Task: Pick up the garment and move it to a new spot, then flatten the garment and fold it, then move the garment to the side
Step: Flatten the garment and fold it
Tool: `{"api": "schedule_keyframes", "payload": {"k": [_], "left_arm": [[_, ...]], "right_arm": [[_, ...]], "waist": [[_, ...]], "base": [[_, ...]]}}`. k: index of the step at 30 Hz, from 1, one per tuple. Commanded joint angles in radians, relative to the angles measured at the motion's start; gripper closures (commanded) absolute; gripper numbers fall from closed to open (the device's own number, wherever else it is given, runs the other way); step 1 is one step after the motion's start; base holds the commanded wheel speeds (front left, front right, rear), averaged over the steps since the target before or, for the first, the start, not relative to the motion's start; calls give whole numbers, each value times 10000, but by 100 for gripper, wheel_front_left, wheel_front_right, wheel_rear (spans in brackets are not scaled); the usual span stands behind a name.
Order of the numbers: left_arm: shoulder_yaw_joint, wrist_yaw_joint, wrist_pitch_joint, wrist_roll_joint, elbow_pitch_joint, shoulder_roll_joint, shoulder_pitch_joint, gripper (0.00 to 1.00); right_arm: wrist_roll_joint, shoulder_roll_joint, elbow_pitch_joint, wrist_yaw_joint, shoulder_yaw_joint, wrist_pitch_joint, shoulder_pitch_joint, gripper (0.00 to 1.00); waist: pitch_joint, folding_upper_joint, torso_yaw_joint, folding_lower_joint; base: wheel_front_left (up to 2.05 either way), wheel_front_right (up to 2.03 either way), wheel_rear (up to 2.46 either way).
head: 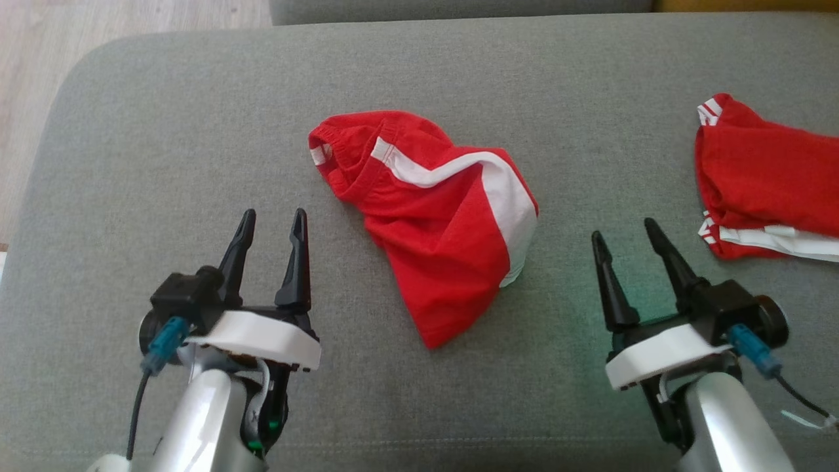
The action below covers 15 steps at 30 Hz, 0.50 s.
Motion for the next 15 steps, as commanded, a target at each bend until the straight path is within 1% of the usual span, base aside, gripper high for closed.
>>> {"api": "schedule_keyframes", "payload": {"k": [1, 3, 6, 7, 12, 15], "left_arm": [[364, -27, -122, 103, -368, 76, -331, 0], [355, -49, -122, 120, -369, 76, -354, 0], [312, -72, -122, 122, -367, 76, -403, 0], [312, -72, -122, 122, -367, 76, -403, 0], [258, -78, -122, 113, -346, 76, -469, 0], [246, -85, -122, 113, -322, 76, -514, 0]], "right_arm": [[-26, 80, -379, 65, 373, -121, -176, 0], [23, 61, -303, 65, 625, -74, -161, 0], [178, -163, -12, 65, 1115, 116, -222, 0], [178, -163, -12, 65, 1115, 116, -222, 0], [300, -748, 856, 65, 2055, 552, -563, 0], [447, -967, 1341, 65, 2499, 623, -901, 0]], "waist": [[54, 0, 31, 0], [113, 0, 81, 0], [223, 0, 200, 0], [223, 0, 200, 0], [434, 0, 452, 0], [567, 0, 600, 0]], "base": [[0, 0, 0], [0, 0, 0], [0, 0, 0], [0, 0, 0], [0, 0, 0], [0, 0, 0]]}}
